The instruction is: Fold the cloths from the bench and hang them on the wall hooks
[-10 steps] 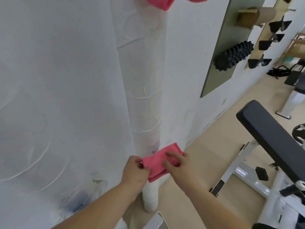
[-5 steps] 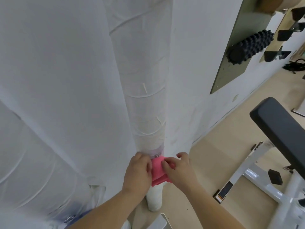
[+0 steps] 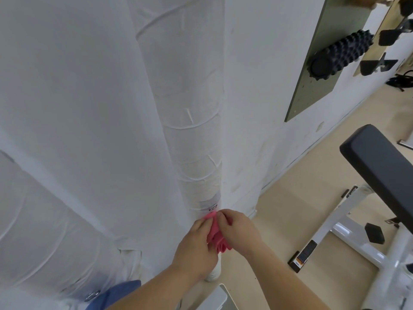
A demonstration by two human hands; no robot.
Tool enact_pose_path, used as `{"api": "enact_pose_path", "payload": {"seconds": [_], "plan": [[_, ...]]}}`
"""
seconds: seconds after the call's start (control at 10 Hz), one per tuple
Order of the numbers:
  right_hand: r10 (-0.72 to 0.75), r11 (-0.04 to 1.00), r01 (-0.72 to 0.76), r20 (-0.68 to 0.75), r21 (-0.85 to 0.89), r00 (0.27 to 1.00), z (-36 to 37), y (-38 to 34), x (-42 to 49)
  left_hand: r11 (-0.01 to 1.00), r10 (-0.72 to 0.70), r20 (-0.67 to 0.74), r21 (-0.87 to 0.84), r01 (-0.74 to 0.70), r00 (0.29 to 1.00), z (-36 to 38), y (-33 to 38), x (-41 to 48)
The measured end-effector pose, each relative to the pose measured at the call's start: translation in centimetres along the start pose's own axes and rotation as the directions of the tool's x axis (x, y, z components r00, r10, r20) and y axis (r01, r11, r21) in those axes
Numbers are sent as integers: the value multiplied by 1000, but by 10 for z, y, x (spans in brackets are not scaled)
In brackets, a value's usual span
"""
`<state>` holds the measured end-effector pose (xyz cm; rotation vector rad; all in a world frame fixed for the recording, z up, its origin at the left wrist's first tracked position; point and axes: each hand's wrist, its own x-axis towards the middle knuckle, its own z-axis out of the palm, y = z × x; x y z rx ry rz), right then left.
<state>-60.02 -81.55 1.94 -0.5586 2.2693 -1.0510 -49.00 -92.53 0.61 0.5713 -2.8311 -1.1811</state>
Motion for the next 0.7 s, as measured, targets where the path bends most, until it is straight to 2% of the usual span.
{"api": "enact_pose_path", "payload": {"seconds": [0.2, 0.3, 0.5, 0.7], "plan": [[21, 998, -23, -36, -57, 999, 3, 8, 5, 996, -66, 152, -55, 75, 986, -14, 9, -1], [-5, 993, 0, -44, -120, 999, 2, 7, 10, 999, -35, 159, -21, 39, 987, -27, 13, 1], [-71, 980, 42, -143, -194, 987, -12, -12, 1, 998, -16, 43, 63, 14, 999, -44, 14, 5], [-84, 985, 47, -226, -164, 970, -23, -15, -9, 999, -3, -73, 32, 5, 997, -51, 23, 2]]}}
